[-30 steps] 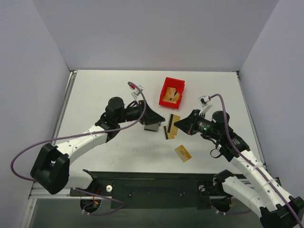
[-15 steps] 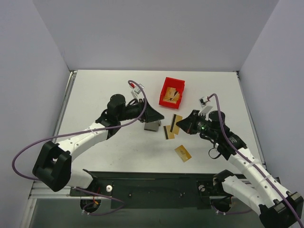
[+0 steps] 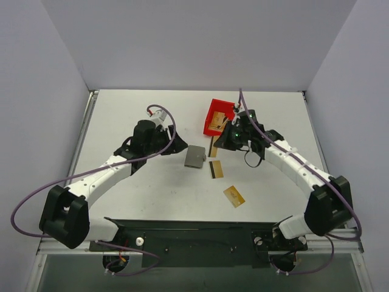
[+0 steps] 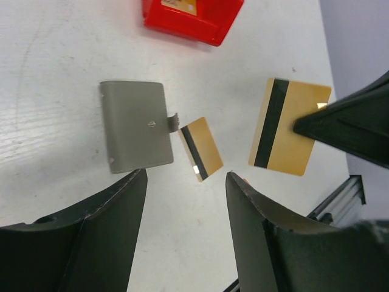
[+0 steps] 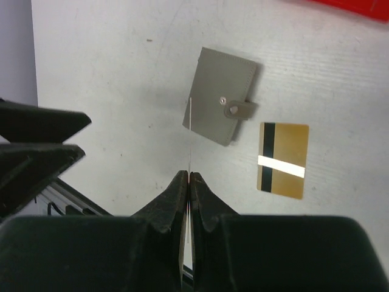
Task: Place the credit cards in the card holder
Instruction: Open the card holder.
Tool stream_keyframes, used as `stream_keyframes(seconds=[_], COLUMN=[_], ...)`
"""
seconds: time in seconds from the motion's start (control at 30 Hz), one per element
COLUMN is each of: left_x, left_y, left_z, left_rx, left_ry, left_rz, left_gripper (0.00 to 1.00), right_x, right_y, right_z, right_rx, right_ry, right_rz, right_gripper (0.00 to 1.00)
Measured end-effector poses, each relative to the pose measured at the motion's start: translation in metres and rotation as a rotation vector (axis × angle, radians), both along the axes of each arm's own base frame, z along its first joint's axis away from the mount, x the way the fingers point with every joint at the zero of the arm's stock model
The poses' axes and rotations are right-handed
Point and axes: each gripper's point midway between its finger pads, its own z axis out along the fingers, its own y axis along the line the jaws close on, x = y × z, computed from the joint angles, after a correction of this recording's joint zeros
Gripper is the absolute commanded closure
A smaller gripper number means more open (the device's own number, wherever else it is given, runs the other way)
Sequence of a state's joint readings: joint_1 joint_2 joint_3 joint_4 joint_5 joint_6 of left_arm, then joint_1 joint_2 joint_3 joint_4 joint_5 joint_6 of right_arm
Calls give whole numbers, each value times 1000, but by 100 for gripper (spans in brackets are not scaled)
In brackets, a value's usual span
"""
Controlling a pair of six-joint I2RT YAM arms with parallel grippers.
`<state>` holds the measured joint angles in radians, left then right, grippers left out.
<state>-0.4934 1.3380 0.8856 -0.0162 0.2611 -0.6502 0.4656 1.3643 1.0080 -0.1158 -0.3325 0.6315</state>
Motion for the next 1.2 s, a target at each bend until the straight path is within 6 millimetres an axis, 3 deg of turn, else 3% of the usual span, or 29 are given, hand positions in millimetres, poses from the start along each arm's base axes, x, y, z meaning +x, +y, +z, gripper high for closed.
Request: stream_keyframes(seconds=[0.1, 0.2, 0.47, 0.63, 1.03, 1.1, 1.2], left_x=[4, 10, 15, 17, 25, 27, 29], left_y=[10, 19, 28, 29, 22, 20, 17], left_z=[-12, -25, -55, -66, -94, -99, -104], left_rx=[66, 121, 196, 214, 240, 245, 248], left_ry=[5, 14, 63, 85, 137, 147, 157], left_rz=[38, 68, 85, 91, 69, 64, 54], left_gripper=[37, 39, 41, 43, 47, 51, 69], right_x=[27, 53, 70, 63, 54, 53, 52], right_y=[20, 40, 68, 59, 20, 15, 11], right_z=[-4, -23, -83, -102, -119, -121, -120], right_rx=[8, 11, -69, -159, -311, -318, -320], right_ry=[55, 130, 288, 339, 382, 391, 397], right_rz=[7, 17, 39, 21, -42, -47, -50], right_gripper=[100, 100, 100, 100, 100, 100, 100])
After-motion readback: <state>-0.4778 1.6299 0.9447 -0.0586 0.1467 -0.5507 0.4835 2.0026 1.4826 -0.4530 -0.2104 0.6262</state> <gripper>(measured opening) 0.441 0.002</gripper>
